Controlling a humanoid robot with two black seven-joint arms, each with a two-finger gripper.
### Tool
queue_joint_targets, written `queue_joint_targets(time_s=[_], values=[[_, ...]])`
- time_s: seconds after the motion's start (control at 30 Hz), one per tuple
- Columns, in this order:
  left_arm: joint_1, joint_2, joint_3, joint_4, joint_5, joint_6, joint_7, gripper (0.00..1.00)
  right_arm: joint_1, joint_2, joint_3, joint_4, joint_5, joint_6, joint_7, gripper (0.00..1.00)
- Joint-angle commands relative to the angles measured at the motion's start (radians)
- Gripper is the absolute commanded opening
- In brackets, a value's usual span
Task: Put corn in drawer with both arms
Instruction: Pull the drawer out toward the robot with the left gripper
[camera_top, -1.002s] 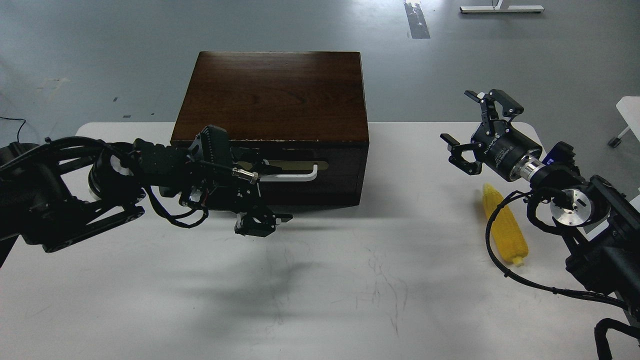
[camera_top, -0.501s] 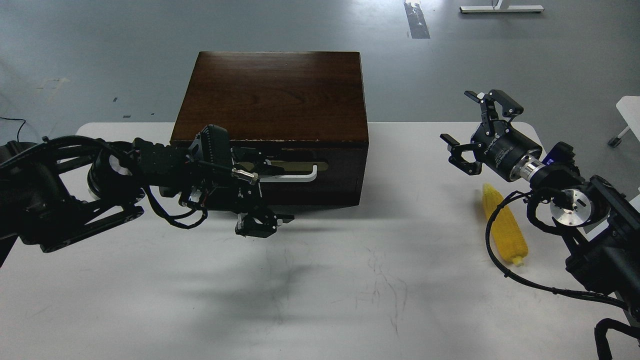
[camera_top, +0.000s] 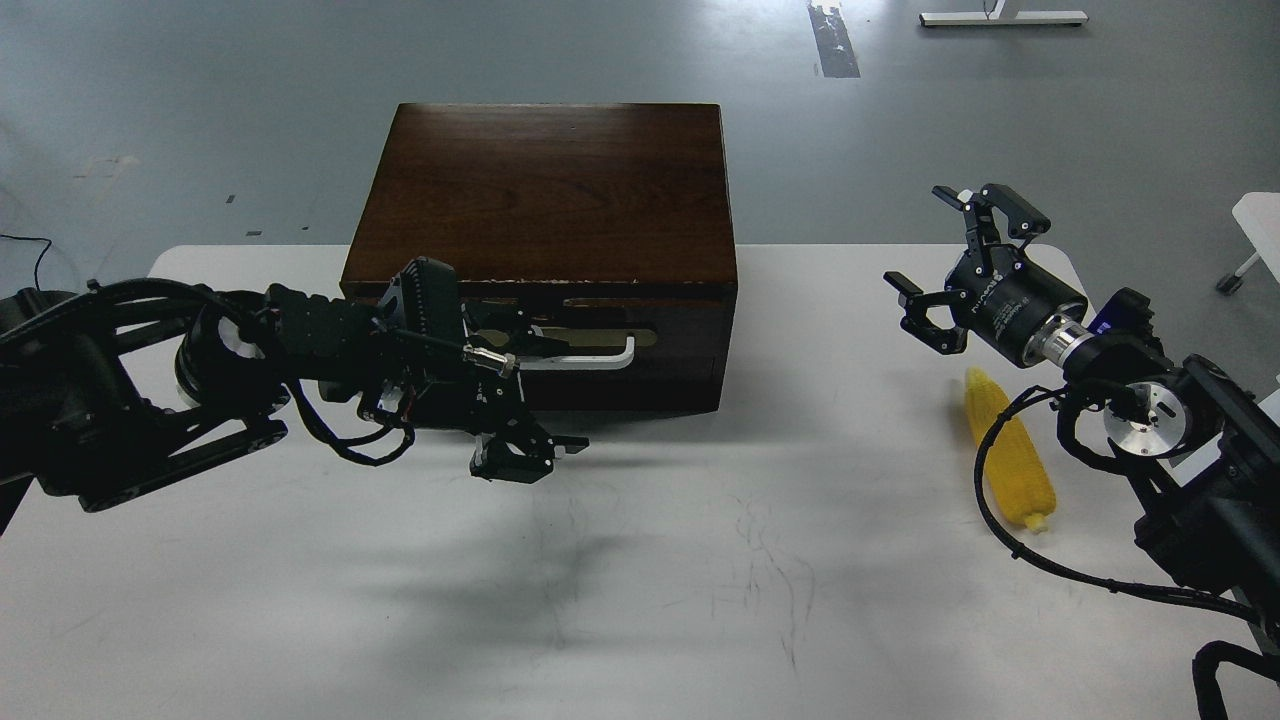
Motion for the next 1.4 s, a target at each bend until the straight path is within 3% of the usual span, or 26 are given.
queue_joint_targets(time_s=[0.0,0.83,1.37], values=[[0.001,0.004,0.003,-0.023,0.0,0.0,0.0,0.98,0.0,0.0,0.0,0.0,-0.001,0.0,0.0,1.0],[0.001,0.042,0.004,-0.145,0.0,0.0,0.0,0.98,0.0,0.0,-0.003,0.0,-0.001,0.0,0.0,1.0],[0.014,0.041,0.004,-0.126,0.0,-0.002,0.0,0.98,0.0,0.0,-0.003,-0.001,-0.001,0.0,0.0,1.0]])
